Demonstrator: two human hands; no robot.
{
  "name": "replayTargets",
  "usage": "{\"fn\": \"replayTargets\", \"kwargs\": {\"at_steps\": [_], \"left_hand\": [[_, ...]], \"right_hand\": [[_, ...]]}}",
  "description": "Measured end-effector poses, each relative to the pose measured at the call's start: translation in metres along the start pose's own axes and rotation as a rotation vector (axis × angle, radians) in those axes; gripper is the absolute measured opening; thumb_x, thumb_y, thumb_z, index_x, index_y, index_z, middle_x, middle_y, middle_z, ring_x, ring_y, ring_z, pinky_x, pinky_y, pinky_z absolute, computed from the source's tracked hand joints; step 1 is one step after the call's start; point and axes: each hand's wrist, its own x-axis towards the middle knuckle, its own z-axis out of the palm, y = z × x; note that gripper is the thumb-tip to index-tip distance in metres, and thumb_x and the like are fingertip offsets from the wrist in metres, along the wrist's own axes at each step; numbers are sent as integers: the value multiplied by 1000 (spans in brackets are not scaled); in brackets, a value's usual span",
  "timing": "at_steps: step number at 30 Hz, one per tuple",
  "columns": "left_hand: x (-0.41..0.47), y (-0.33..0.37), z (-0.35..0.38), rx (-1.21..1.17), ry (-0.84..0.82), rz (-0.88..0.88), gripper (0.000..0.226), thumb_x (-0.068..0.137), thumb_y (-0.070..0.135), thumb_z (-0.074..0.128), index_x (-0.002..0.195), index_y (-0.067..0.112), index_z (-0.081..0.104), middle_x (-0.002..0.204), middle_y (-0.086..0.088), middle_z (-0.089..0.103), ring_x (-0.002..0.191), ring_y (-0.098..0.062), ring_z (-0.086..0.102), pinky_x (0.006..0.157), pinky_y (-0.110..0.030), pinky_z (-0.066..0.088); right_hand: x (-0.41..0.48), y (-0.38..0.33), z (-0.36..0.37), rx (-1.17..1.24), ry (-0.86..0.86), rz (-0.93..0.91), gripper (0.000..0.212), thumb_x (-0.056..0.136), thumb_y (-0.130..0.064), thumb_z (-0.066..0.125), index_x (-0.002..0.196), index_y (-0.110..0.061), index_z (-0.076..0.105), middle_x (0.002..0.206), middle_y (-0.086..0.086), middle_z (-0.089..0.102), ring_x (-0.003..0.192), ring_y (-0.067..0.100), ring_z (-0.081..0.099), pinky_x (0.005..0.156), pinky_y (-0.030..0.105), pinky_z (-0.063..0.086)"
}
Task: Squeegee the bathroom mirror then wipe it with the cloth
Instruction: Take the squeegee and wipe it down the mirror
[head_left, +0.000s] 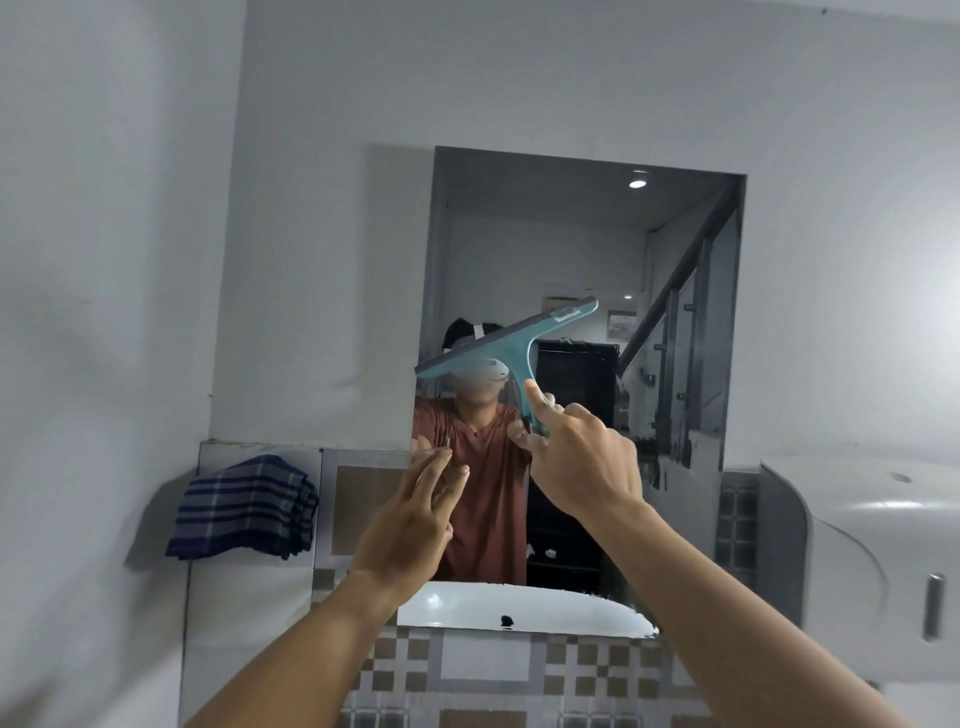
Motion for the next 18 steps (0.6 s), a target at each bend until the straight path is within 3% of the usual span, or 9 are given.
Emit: {"fn": "replayTargets", "kwargs": {"at_steps": [5,8,10,13,15,18], "left_hand": [[0,0,-1,-15,12,11,89,64,21,94,143,13,55,147,-16,49,139,-35,47,86,-35,59],[-1,0,0,-16,7,16,89,65,21,93,144,12,54,148,-17,48,139,-35,47,89,-36,59],[0,-1,0,-21,3,20,89,66,21,93,145,13,53,149,-17,47,140,-35,45,88,-36,59],[0,-2,1,-17,-4,21,87,68,21,91,145,13,52,150,-16,46,141,-35,44,89,-36,60],[0,-2,2,-13,-10,14,88,69,22,91,146,13,51,150,-16,45,142,-34,43,90,-37,59],[-1,-2,3,-19,-12,10,87,69,21,90,147,13,50,151,-16,44,142,-34,43,86,-37,61]], "right_hand": [[-1,18,-3,-78,10,-28,51,105,-43,38,154,-42,26,102,2,60,70,23,59,56,33,48],[-2,26,4,-143,60,-58,48,104,-48,43,151,-42,35,89,1,59,59,18,45,44,27,33],[-4,31,4,-174,86,-78,48,103,-46,48,150,-41,38,86,0,58,60,18,53,43,25,27],[-5,41,-7,-136,37,-102,53,103,-33,44,154,-42,31,98,2,57,83,22,63,55,31,40],[-3,50,-16,-128,17,-82,57,100,-28,43,154,-43,31,108,5,57,96,26,61,71,39,50],[1,66,-22,-187,-2,-30,65,94,-23,46,152,-48,30,120,5,55,108,30,56,91,48,48]]}}
